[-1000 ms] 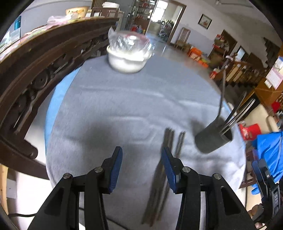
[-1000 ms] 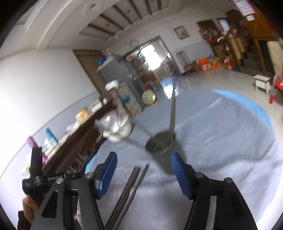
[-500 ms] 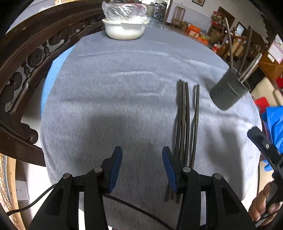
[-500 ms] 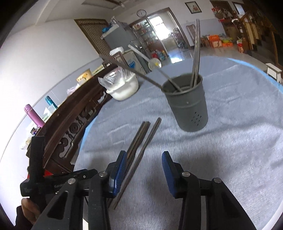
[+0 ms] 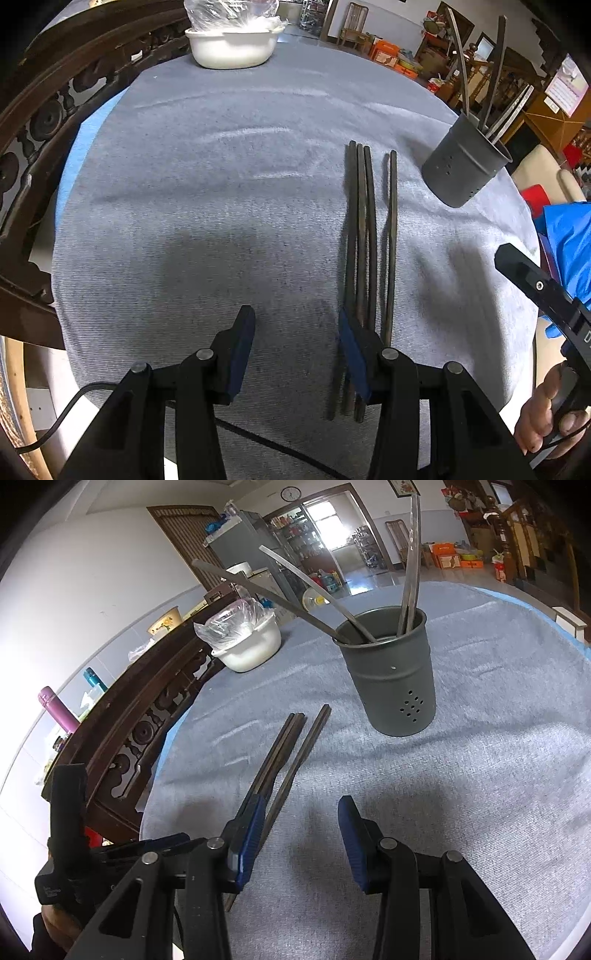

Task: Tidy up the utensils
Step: 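Move both grippers back to the pile and grasp a chopstick with the left gripper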

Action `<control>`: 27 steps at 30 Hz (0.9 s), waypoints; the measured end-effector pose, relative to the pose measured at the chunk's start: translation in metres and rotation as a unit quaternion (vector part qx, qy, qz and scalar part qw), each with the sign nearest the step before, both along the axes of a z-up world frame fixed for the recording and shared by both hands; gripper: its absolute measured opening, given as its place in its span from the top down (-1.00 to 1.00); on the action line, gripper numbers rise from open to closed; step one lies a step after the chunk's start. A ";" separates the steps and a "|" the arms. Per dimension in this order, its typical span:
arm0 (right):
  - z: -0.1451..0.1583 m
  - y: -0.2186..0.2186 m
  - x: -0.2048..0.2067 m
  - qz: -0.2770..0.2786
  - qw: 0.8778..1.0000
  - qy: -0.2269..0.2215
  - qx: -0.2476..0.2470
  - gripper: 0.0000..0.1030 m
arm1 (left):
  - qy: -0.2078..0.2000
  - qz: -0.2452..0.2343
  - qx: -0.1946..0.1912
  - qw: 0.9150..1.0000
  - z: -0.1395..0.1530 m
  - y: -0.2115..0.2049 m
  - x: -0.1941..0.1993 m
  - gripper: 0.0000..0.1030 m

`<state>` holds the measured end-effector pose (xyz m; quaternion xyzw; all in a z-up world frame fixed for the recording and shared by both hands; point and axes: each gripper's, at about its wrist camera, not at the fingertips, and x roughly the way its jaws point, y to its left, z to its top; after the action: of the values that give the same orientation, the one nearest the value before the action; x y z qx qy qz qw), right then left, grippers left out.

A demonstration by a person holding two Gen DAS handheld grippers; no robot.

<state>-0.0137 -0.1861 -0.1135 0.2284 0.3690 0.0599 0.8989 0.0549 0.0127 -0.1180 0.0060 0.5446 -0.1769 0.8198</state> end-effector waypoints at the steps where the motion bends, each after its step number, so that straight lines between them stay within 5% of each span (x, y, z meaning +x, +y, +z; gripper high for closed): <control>1: -0.001 0.000 0.001 -0.001 1.000 0.002 0.001 0.13 | 0.002 -0.001 -0.001 1.000 -0.001 -0.001 0.001 0.07; 27: -0.011 0.003 0.016 -0.014 1.000 0.025 0.007 0.12 | 0.008 -0.007 -0.007 1.000 -0.011 -0.012 0.031 0.06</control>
<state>0.0019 -0.1831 -0.1245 0.2410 0.3875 0.0447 0.8887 0.0859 0.0010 -0.1294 0.0031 0.5503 -0.1866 0.8139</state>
